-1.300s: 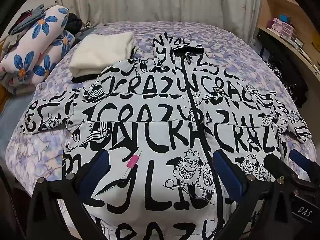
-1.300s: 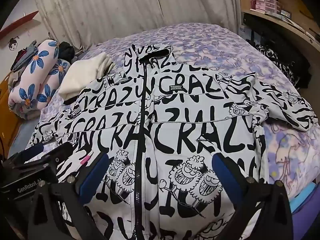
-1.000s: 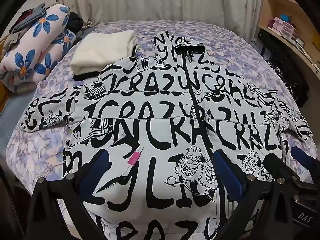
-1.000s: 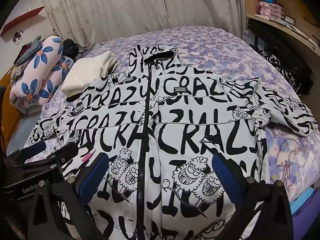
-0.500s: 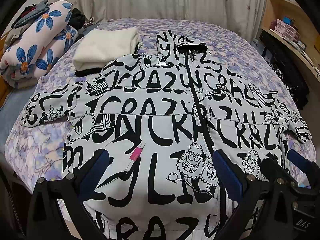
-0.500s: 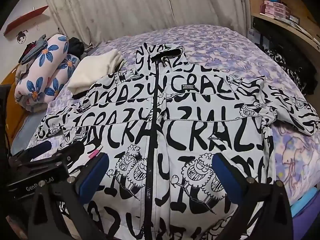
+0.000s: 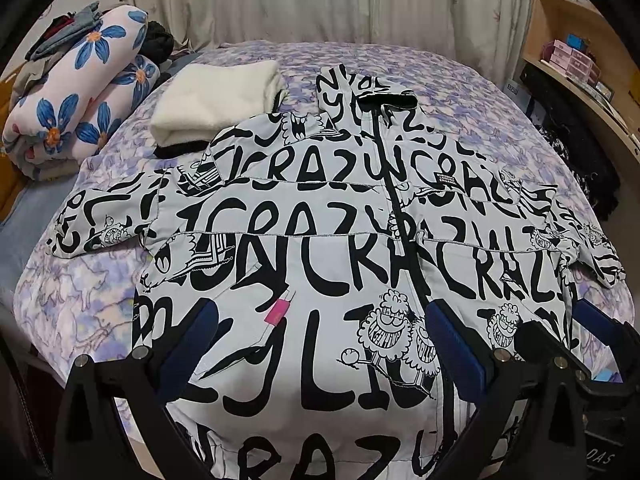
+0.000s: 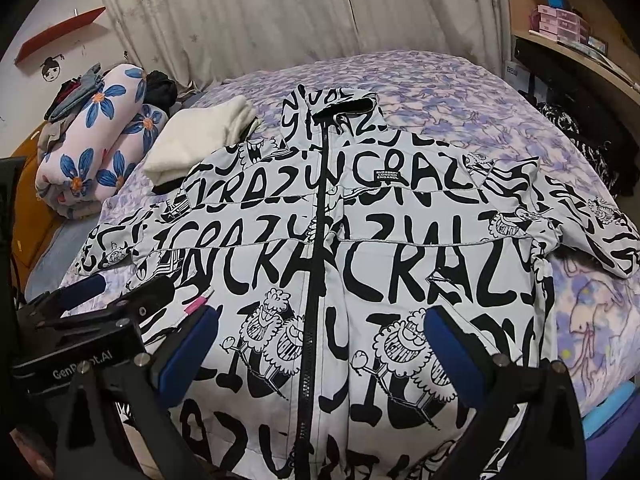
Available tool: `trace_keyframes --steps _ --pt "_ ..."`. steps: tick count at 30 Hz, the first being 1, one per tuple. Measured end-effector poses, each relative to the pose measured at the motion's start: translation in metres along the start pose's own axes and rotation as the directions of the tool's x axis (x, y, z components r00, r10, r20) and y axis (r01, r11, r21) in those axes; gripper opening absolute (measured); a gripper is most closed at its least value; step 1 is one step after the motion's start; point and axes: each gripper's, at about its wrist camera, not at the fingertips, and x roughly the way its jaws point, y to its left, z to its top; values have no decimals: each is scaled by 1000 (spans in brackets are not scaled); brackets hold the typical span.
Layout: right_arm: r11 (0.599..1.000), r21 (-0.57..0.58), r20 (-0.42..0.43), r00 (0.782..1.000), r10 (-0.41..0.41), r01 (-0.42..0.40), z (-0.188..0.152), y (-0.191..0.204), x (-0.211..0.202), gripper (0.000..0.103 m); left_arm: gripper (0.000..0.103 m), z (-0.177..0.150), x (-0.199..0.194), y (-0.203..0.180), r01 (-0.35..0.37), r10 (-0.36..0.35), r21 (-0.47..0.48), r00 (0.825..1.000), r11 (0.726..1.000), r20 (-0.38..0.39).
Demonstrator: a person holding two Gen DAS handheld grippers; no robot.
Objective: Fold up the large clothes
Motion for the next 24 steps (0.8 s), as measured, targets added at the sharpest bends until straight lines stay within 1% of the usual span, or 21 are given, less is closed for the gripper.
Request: trace_keyframes --steps 17,24 --pt "1000 3 7 1000 6 -6 7 0 1 103 102 4 0 -1 -6 6 8 1000 1000 8" --pt "1000 12 20 1000 5 -5 11 -4 0 103 102 8 -1 -6 -24 23 44 999 999 21"
